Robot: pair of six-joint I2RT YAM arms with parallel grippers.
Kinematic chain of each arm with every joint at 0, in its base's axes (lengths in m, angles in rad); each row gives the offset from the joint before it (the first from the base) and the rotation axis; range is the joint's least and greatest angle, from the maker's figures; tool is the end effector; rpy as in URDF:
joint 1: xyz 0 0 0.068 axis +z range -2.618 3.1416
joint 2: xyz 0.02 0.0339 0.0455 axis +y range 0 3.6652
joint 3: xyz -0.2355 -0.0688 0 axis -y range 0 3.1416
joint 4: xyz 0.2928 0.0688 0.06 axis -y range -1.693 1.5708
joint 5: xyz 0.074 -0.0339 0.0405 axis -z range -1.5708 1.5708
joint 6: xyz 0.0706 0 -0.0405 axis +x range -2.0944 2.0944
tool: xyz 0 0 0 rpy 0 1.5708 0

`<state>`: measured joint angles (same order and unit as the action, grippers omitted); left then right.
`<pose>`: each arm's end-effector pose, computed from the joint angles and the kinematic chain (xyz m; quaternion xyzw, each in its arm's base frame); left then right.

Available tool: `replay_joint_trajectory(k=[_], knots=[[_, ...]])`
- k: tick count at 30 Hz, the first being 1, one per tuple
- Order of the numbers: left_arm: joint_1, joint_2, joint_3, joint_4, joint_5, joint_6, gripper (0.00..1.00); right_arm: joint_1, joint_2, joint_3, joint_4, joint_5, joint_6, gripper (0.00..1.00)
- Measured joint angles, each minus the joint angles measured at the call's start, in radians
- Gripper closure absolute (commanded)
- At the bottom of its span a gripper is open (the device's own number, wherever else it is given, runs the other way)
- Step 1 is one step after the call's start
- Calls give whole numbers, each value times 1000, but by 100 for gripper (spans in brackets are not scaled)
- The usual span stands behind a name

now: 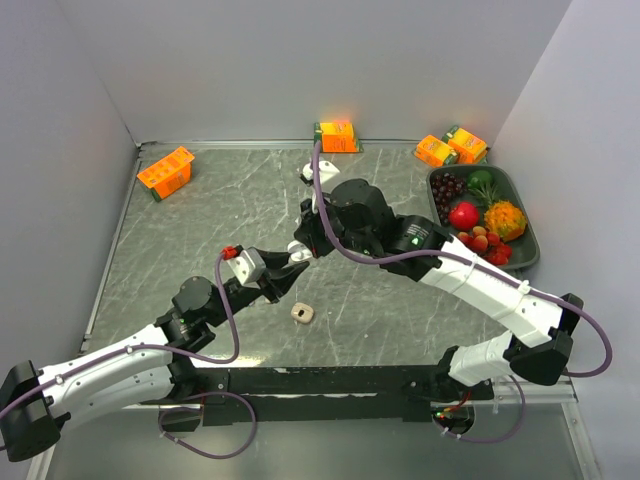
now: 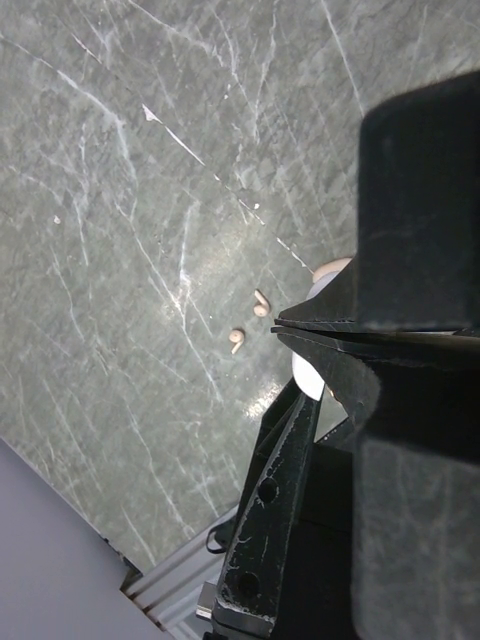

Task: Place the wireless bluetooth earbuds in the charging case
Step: Close the charging case, then place the charging case at the center of the board.

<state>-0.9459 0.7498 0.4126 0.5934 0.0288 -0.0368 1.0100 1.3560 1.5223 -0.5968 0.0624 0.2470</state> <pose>0.1643 -0.2313 0.2704 0.2785 0.5439 -0.3812 0.6938 0.2058 0.3194 0.3909 -0.2976 0.7872 0.2959 0.4518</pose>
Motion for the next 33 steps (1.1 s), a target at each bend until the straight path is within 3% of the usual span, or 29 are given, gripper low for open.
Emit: replay_joint_trajectory(k=[24,28,33], knots=[[-2,-6,-5,-5,-45,-5,99,33,-116,-105,5,23,64,100],[-2,-7,-5,-9,-80,-17,99,30,-187,-170,32,87,93,81],[90,15,34,-129,-102,-132,99,-43,-312,-231,63,140,127,71]])
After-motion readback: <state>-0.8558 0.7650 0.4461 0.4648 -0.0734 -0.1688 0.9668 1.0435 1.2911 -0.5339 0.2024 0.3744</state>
